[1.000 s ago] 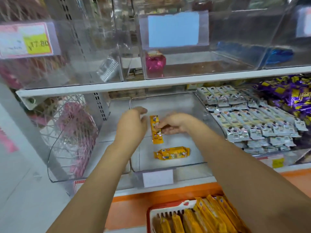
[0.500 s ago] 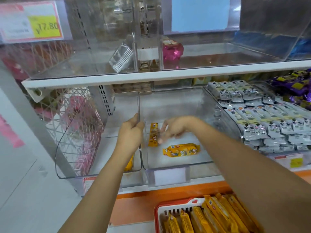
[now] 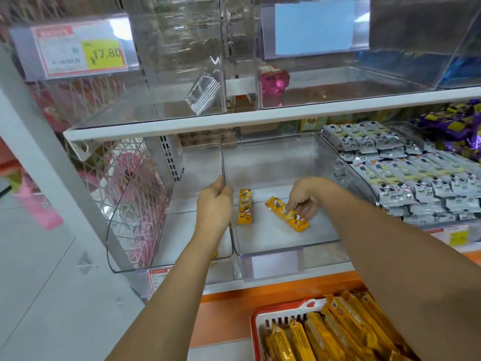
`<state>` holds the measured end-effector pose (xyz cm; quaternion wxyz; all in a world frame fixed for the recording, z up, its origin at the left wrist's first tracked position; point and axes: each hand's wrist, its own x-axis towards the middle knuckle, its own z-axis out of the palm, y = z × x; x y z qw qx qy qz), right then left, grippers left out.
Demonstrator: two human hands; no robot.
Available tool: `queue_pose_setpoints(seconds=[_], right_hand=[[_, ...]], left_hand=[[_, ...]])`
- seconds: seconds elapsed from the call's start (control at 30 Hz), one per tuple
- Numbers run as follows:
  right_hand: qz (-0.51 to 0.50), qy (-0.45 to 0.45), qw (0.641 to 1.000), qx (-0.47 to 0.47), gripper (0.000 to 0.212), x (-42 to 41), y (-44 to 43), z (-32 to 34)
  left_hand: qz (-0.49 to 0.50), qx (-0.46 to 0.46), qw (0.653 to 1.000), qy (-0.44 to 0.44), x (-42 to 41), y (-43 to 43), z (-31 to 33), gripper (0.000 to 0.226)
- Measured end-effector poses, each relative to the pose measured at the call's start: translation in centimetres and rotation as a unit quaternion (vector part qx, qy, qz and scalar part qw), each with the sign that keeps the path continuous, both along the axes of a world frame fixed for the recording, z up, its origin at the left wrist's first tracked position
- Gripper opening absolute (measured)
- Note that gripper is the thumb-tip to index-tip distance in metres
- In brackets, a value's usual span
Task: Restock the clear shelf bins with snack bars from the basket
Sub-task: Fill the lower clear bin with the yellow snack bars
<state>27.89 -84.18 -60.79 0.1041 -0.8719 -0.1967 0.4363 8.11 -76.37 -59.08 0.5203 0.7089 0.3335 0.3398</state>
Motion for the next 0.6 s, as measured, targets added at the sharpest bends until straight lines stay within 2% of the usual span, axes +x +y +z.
queue_pose_setpoints(seconds=[0.1,0.23,0.3,0.37,0.4,0.43,0.5,0.6], right_hand=[[-0.090,0.060,0.992,0.067,0.032,-1.1,0.1,0.3],[-0.049,0.039,0.990,0.123,0.032,-2.9,1.4,-0.8],[0.000,-0.006,0.991,0.134,0.031,-3.5,2.8,-0.6],[-0.042,0.055,0.981,0.181,0.024,-4.3,3.5,0.0],[-0.041,0.053,0.981,0.183,0.018,-4.4,3.7,0.3],[0.012,0.013,0.987,0.161,0.017,-4.7,3.8,0.7],[0.092,-0.069,0.989,0.088,0.025,-5.1,3.9,0.8],[0.122,-0.117,0.983,0.071,0.036,-5.6,4.7,-0.2]], left_hand=[[0.001,-0.003,1.000,0.002,-0.1,-0.1,0.1,0.032],[0.001,-0.006,1.000,-0.004,-0.1,-0.1,0.2,0.030],[0.001,-0.002,1.000,-0.005,-0.1,-0.1,0.2,0.026],[0.001,0.002,1.000,-0.005,0.0,-0.1,0.1,0.024],[0.002,0.005,1.000,-0.004,0.0,-0.1,0.1,0.025],[0.002,0.005,1.000,-0.003,0.0,-0.1,0.0,0.026],[0.004,0.004,1.000,0.000,0.1,0.0,-0.1,0.028],[0.008,-0.004,1.000,0.008,0.1,0.1,-0.1,0.033]])
